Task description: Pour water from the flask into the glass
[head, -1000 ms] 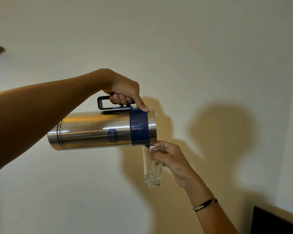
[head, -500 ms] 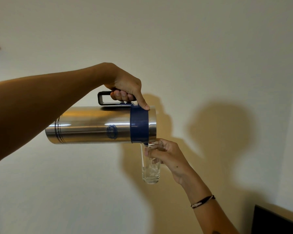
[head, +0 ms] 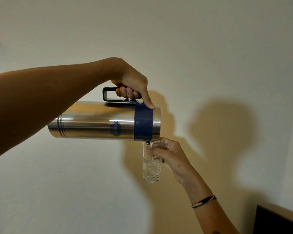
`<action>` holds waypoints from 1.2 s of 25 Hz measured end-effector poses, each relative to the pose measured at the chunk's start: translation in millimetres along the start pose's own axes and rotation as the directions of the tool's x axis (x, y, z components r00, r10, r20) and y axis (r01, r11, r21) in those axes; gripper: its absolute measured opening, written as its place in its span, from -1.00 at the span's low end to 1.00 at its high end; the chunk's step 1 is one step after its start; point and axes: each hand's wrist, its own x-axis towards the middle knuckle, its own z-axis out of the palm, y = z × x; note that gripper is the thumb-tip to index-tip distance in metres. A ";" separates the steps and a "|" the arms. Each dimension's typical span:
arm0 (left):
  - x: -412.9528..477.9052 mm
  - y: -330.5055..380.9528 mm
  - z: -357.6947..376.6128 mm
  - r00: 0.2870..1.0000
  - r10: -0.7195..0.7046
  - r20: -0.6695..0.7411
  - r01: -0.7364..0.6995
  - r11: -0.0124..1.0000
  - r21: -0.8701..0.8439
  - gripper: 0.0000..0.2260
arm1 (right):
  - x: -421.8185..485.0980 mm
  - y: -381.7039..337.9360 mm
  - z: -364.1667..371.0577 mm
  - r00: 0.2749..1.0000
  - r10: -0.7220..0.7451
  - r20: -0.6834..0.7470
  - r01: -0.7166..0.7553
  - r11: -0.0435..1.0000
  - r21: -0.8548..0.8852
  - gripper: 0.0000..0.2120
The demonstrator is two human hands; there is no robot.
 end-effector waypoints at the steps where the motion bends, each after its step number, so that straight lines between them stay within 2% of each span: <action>1: 0.4 1.1 -0.8 1.000 -0.004 0.006 0.004 1.000 -0.002 -0.44 | 0.2 -0.5 -0.4 1.000 0.000 -0.001 0.000 1.000 0.000 -0.78; 4: 3.2 2.7 -1.7 0.999 -0.024 -0.022 0.024 1.000 0.018 -0.48 | 0.5 -0.7 -0.7 1.000 0.003 0.002 -0.003 1.000 0.005 -0.79; 7: 5.7 3.4 -1.4 0.980 -0.084 -0.178 0.091 0.995 0.029 -0.59 | 2.5 -0.9 0.5 1.000 0.016 0.001 -0.016 1.000 0.008 -0.78; 11: 5.0 5.4 -0.6 0.993 -0.088 -0.079 0.088 0.996 -0.005 -0.50 | 4.0 -1.5 1.6 1.000 0.008 -0.006 -0.008 1.000 0.006 -0.79; 15: 7.3 -0.4 0.5 0.960 -0.149 -0.237 0.149 0.989 -0.018 -0.65 | 5.3 0.9 3.2 1.000 0.012 -0.024 -0.012 1.000 0.008 -0.69; 17: 7.5 -0.4 -1.3 0.980 -0.125 -0.154 0.121 0.992 -0.031 -0.64 | 6.2 2.4 3.4 1.000 0.010 -0.014 -0.010 1.000 0.016 -0.68; 19: 5.9 3.0 -1.0 0.997 -0.075 -0.002 0.075 0.997 -0.002 -0.48 | 6.2 3.4 3.9 1.000 0.008 0.002 -0.008 1.000 0.018 -0.71; 20: 5.8 3.2 -0.4 0.997 -0.069 0.025 0.069 0.998 0.010 -0.45 | 6.4 4.2 4.3 1.000 0.010 0.008 -0.010 1.000 0.015 -0.72; 30: 7.6 -22.5 7.7 0.996 -0.060 0.062 0.061 0.998 -0.012 -0.44 | 12.9 15.1 13.2 0.998 0.028 0.055 -0.028 0.999 -0.015 -0.75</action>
